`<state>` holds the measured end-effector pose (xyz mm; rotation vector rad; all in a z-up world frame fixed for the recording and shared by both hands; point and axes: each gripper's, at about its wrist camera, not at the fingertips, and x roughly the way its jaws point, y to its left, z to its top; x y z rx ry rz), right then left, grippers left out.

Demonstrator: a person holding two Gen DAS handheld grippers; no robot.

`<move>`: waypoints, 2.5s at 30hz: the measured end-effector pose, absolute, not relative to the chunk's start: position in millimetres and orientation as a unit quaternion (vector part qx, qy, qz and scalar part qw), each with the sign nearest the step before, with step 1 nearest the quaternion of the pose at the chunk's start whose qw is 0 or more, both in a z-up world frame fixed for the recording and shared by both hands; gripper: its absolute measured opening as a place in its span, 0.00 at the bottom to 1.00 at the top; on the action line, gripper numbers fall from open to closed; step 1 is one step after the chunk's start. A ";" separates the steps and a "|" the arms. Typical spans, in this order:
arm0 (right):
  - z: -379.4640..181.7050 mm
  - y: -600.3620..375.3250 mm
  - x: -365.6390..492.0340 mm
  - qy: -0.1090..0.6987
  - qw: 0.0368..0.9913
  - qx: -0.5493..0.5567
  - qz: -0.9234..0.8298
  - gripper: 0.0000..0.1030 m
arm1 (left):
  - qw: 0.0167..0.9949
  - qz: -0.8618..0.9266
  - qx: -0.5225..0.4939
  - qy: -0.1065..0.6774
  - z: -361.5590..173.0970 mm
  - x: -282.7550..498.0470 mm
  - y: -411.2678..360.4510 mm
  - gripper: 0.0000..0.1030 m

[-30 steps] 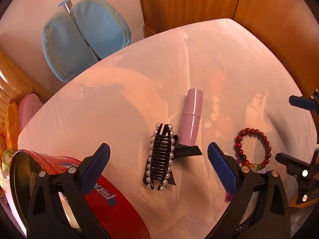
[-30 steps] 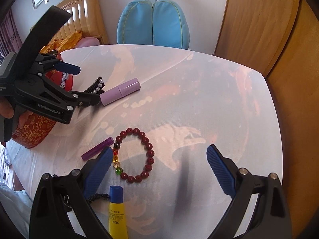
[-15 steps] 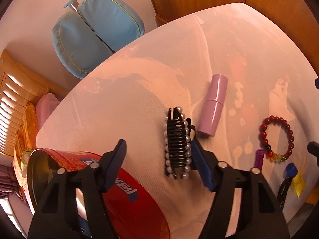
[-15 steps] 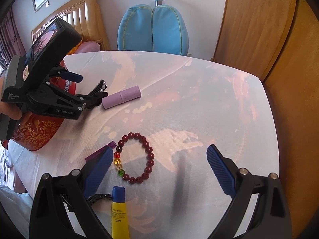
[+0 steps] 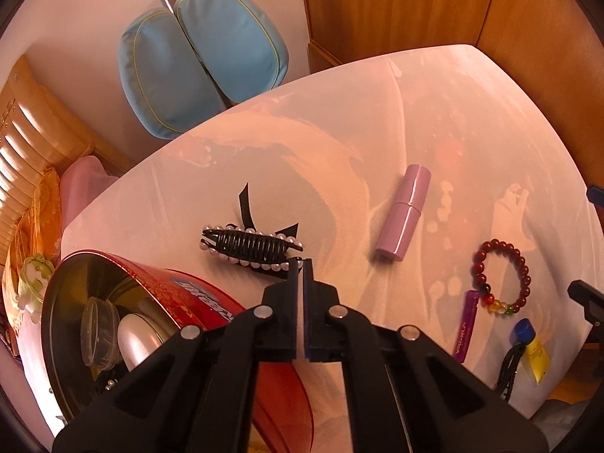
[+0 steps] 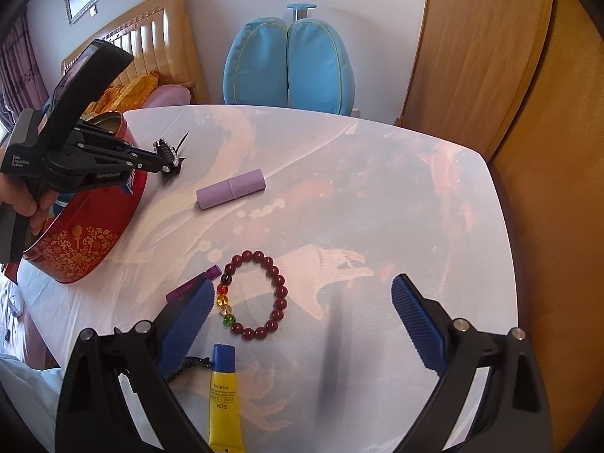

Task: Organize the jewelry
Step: 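Move the right gripper to the pink lipstick tube and grasp it, then carry the pink tube into the tin and open the right gripper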

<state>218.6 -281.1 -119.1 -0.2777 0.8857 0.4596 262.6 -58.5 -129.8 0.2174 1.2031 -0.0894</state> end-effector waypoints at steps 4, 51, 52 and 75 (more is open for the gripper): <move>-118.9 -282.8 218.2 0.425 0.868 -0.134 0.220 0.93 | 0.825 -0.049 0.094 0.555 -122.8 257.9 -61.0 0.02; -107.9 -210.2 242.8 0.380 0.864 -0.161 0.288 0.74 | 0.887 -0.063 0.032 0.457 -61.6 183.1 -27.3 0.93; -104.9 -217.0 234.3 0.377 0.866 -0.157 0.287 0.74 | 0.885 -0.059 0.033 0.460 -60.1 177.4 -30.4 0.93; -30.5 -106.1 160.3 0.336 0.894 -0.121 0.270 0.74 | 0.889 -0.060 0.093 0.443 -28.5 118.3 102.8 0.93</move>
